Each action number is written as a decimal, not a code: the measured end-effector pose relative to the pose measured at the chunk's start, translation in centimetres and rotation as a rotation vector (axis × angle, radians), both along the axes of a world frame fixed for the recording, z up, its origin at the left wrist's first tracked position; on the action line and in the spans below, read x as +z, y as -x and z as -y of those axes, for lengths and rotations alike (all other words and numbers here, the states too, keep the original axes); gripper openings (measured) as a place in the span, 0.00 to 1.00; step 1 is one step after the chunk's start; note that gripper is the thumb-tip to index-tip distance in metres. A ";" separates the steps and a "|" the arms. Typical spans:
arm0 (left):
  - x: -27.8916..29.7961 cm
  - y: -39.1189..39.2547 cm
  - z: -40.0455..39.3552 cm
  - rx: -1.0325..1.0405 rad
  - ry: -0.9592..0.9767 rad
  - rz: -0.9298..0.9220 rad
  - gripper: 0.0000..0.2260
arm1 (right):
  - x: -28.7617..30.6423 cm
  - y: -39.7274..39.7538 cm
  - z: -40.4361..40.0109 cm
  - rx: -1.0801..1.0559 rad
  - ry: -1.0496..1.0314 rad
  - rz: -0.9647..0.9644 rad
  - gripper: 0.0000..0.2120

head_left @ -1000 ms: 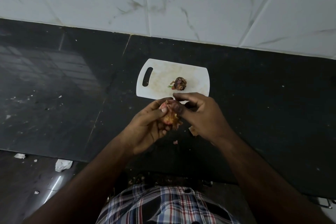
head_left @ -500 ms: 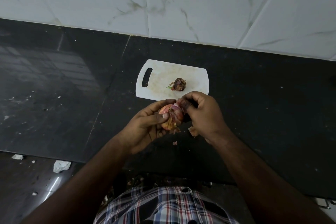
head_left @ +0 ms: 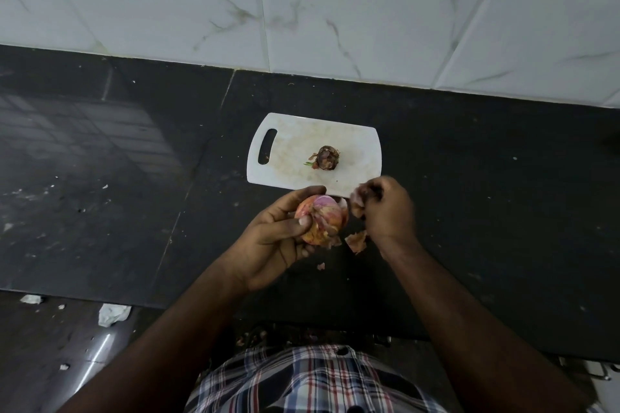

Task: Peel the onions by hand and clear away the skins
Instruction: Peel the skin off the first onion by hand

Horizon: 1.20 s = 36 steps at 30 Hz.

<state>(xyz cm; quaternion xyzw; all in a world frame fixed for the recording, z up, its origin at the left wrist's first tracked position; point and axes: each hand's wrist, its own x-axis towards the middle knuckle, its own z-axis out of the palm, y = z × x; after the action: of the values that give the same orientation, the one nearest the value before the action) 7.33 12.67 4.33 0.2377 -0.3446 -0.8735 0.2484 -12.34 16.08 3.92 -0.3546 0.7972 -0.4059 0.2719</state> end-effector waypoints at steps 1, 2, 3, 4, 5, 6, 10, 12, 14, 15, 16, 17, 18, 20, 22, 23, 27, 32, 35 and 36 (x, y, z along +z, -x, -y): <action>0.2 -0.3 0.2 0.003 -0.007 -0.007 0.31 | 0.0 0.9 -0.3 -0.019 -0.015 0.004 0.06; 0.3 -0.7 0.4 0.003 -0.012 -0.004 0.32 | -0.3 1.9 -0.7 -0.007 -0.033 0.011 0.06; 0.4 -1.1 0.6 0.001 -0.015 0.009 0.33 | -0.5 2.6 -1.2 0.036 -0.056 0.019 0.07; 0.4 -1.4 0.8 -0.004 -0.022 0.028 0.35 | -0.7 3.0 -1.7 0.093 -0.079 0.026 0.08; 0.3 -1.5 0.9 -0.009 -0.040 0.044 0.36 | -1.0 3.2 -2.1 0.144 -0.099 0.033 0.10; 0.2 -1.6 1.0 -0.014 -0.067 0.049 0.37 | -1.4 3.3 -2.3 0.181 -0.122 0.033 0.12; -0.2 -1.7 1.2 -0.038 -0.171 -0.022 0.33 | -1.5 2.5 -2.9 0.285 -0.199 0.026 0.11; -0.4 -1.7 1.3 -0.034 -0.184 -0.036 0.32 | -0.5 1.9 -2.9 0.297 -0.157 -0.025 0.09; -0.5 -1.5 1.3 -0.009 -0.176 -0.025 0.32 | 0.9 1.0 -2.7 0.283 -0.037 0.065 0.09; -0.5 -1.3 1.3 0.008 -0.155 -0.004 0.34 | 1.6 0.4 -2.5 0.290 0.005 0.174 0.11; -0.6 -1.0 1.2 0.028 -0.128 0.022 0.36 | 2.2 -0.2 -2.2 0.316 0.023 0.285 0.17; -0.6 -0.7 1.2 0.050 -0.105 0.045 0.37 | 2.4 -0.9 -2.0 0.356 0.030 0.348 0.24; -0.6 -0.5 1.1 0.072 -0.091 0.059 0.37 | 2.5 -1.5 -1.9 0.396 0.047 0.362 0.28; -0.4 -0.2 1.2 0.105 -0.097 0.061 0.33 | 2.3 -2.5 -1.6 0.399 0.120 0.328 0.23; -0.3 -0.3 1.4 0.100 -0.132 0.027 0.30 | 2.2 -2.8 -1.3 0.294 0.203 0.377 0.12; -0.2 -0.4 1.4 0.085 -0.164 0.006 0.30 | 2.0 -2.7 -1.3 0.255 0.225 0.399 0.09; -0.8 -0.3 1.3 0.061 -0.334 -0.079 0.29 | 1.3 -2.4 -1.2 0.260 0.222 0.296 0.12; -0.5 -0.8 1.6 0.060 -0.369 -0.188 0.21 | -0.6 -0.2 -1.9 0.240 0.033 0.036 0.10; -0.3 -1.1 2.0 0.041 -0.333 -0.121 0.20 | -1.0 1.1 -3.0 0.345 -0.085 -0.047 0.11; -0.3 -1.1 2.1 0.032 -0.319 -0.100 0.20 | -0.9 1.3 -3.3 0.388 -0.113 -0.060 0.11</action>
<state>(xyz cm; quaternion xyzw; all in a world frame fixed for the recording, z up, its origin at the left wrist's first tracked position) 8.45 10.60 3.99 0.2359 -0.1849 -0.9238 0.2382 -13.62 19.43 3.02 -0.4976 0.7433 -0.2896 0.3406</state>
